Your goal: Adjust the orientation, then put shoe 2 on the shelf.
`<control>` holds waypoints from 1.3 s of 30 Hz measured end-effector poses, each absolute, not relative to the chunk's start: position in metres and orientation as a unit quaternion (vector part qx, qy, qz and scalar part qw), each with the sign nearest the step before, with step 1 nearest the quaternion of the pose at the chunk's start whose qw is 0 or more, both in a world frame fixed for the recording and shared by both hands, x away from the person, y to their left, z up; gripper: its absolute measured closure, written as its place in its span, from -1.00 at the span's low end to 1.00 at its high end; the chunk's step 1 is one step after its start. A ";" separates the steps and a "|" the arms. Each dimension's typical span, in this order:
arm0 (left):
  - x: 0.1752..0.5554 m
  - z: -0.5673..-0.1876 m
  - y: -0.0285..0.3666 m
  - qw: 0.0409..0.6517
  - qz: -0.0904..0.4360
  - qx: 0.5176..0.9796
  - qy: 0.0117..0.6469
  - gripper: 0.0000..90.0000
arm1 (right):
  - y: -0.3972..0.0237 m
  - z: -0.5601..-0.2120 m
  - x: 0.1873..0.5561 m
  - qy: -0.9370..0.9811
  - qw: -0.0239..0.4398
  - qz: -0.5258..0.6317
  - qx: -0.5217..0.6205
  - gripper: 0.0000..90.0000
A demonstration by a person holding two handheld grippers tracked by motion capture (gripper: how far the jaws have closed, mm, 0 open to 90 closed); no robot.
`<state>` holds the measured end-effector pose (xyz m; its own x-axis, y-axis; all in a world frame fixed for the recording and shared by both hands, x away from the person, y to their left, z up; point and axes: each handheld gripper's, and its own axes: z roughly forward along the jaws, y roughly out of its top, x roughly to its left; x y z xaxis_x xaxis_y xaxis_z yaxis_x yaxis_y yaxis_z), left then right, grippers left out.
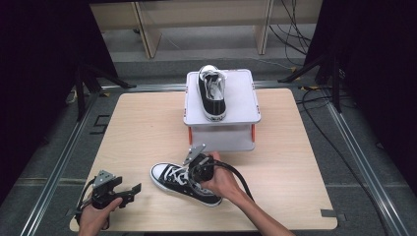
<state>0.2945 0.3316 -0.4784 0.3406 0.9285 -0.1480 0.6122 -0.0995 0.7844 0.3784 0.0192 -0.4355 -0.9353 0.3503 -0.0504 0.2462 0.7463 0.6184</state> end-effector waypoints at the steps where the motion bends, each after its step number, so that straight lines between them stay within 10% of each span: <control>1: 0.294 -0.479 0.331 0.404 0.194 0.712 0.540 -0.65 | 0.019 -0.435 0.378 0.931 0.081 0.317 0.162 0.90; 18: 0.295 -0.478 0.334 0.402 0.198 0.710 0.543 -0.65 | -0.008 -0.416 0.373 0.923 -0.011 0.325 0.204 0.91; 39: 0.296 -0.480 0.333 0.398 0.199 0.712 0.543 -0.65 | -0.096 -0.338 0.360 0.902 0.011 0.369 0.224 0.92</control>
<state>0.2960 0.3335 -0.4800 0.3308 0.9319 -0.1486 0.6155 -0.0937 0.7825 0.3602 -0.0962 -0.3379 -0.8992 0.4127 0.1455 0.3963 0.6273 0.6704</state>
